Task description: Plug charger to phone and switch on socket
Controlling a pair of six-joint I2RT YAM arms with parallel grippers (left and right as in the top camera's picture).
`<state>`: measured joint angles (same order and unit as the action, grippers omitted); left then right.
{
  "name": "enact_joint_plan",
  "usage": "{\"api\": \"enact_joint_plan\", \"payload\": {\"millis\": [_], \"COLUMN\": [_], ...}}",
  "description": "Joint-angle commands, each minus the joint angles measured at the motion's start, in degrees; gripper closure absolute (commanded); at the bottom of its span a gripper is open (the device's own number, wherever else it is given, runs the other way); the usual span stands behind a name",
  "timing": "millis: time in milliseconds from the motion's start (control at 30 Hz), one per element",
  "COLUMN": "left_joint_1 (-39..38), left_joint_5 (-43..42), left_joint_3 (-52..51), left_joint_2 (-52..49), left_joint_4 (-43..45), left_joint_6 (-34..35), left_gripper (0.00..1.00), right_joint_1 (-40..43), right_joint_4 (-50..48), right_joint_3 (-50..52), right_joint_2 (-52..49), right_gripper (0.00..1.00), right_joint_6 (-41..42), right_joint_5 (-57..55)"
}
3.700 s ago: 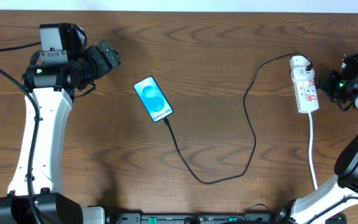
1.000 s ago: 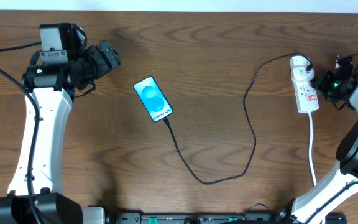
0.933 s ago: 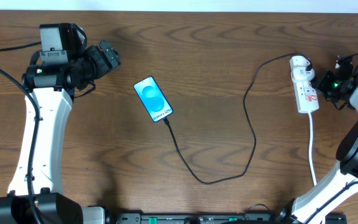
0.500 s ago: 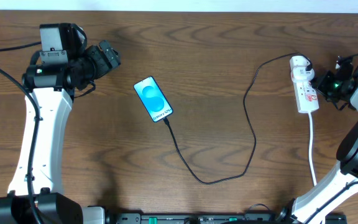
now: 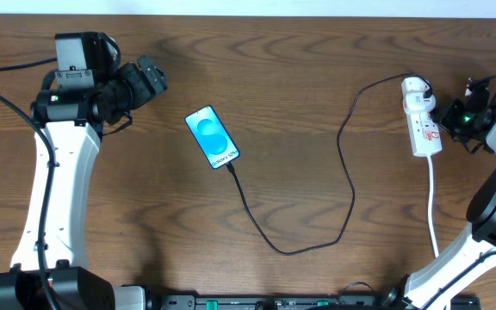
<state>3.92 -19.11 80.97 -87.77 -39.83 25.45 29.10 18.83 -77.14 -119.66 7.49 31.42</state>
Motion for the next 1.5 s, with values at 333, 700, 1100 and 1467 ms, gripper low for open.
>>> {"api": "enact_joint_plan", "payload": {"millis": [333,700,1100,1467], "left_joint_1": [-0.1,-0.1,-0.1,-0.1], "left_joint_5": [0.6,0.6,0.6,0.6], "left_joint_3": [-0.5,-0.5,-0.5,-0.5], "left_joint_2": [-0.2,-0.2,-0.2,-0.2], "left_joint_4": [0.0,0.0,0.0,0.0], "left_joint_6": [-0.5,-0.5,-0.6,-0.5], "left_gripper": [0.05,0.05,0.05,0.05], "right_joint_1": [-0.1,6.6,5.0,-0.5], "right_joint_4": [-0.4,-4.3,-2.4,-2.1], "right_joint_3": [1.0,1.0,1.1,1.1], "right_joint_2": [-1.4,2.8,4.6,4.1], "right_gripper": [0.99,0.99,0.99,0.99], "right_joint_6": [2.0,5.0,2.6,2.1], "right_joint_5": [4.8,3.4,4.7,-3.9]}}
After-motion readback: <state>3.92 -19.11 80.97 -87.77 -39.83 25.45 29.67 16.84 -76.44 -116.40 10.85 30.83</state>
